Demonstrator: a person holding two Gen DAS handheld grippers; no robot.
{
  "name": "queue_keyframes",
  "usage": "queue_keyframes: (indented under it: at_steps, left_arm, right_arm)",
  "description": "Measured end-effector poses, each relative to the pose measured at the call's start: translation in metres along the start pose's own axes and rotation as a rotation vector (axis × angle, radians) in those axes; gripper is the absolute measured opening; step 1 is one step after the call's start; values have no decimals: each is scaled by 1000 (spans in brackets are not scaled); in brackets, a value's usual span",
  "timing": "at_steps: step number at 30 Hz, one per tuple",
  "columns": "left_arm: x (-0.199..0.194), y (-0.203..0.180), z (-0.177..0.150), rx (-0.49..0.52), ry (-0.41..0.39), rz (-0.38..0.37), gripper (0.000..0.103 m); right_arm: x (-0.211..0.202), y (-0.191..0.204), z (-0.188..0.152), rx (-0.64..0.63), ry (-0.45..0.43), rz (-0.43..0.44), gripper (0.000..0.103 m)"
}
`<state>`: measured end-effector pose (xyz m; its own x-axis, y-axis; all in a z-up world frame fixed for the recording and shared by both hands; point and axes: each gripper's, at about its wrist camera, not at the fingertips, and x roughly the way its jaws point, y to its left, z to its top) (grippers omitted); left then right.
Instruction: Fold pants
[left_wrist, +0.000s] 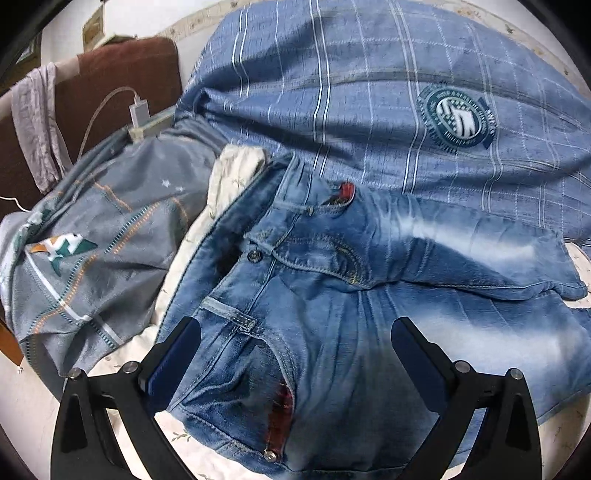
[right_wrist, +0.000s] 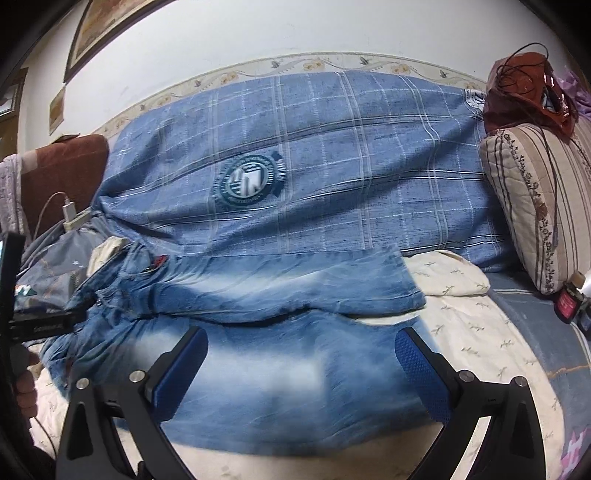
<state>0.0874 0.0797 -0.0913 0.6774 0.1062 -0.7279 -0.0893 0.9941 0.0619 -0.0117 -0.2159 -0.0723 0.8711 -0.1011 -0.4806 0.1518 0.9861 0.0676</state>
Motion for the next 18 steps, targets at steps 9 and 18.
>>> queue_keyframes:
  at_steps: [9, 18]
  left_arm:
    - [41, 17, 51, 16, 38, -15, 102]
    - [104, 11, 157, 142, 44, 60, 102]
  right_arm:
    - [75, -79, 52, 84, 93, -46, 103]
    - [149, -121, 92, 156, 225, 6, 103]
